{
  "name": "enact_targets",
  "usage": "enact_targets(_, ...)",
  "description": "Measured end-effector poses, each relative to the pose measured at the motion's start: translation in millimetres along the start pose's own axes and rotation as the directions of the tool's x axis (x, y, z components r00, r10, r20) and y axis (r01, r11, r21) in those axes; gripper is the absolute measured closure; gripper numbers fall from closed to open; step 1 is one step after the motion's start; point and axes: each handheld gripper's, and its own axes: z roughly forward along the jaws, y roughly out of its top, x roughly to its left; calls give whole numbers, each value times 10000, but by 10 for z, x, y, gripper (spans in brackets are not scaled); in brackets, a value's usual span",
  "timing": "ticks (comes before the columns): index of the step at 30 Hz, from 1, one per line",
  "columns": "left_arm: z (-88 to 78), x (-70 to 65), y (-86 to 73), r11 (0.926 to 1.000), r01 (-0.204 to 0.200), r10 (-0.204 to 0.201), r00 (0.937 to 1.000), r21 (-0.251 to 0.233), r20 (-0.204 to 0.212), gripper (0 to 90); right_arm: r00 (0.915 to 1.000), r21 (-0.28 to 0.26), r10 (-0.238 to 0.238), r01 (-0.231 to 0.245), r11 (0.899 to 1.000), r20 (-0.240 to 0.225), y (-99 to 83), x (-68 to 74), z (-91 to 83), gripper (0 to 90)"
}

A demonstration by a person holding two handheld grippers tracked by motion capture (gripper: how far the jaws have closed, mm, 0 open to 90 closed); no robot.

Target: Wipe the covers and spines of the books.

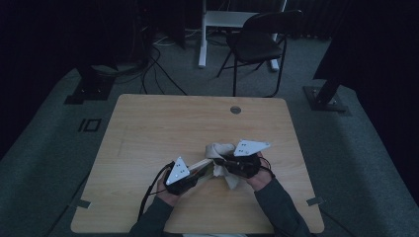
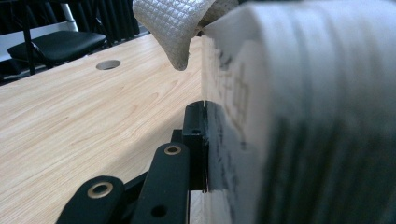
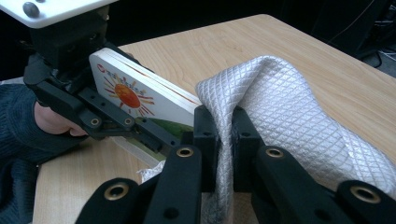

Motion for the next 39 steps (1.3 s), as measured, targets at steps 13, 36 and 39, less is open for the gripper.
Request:
enact_targets(13, 0, 1, -1, 10000, 30, -30, 10000, 4, 9, 780, 9996, 1, -146, 146, 9999, -244, 46, 48, 34, 841)
enact_targets(36, 0, 0, -3, 10000, -18, 18, 10000, 41, 10, 780, 9974, -43, -363, 361, 9993, -618, 102, 166, 81, 841)
enact_targets(39, 1, 1, -4, 10000, -8, 8, 10000, 35, 15, 780, 9971, -50, -377, 375, 9993, -658, 107, 175, 89, 841)
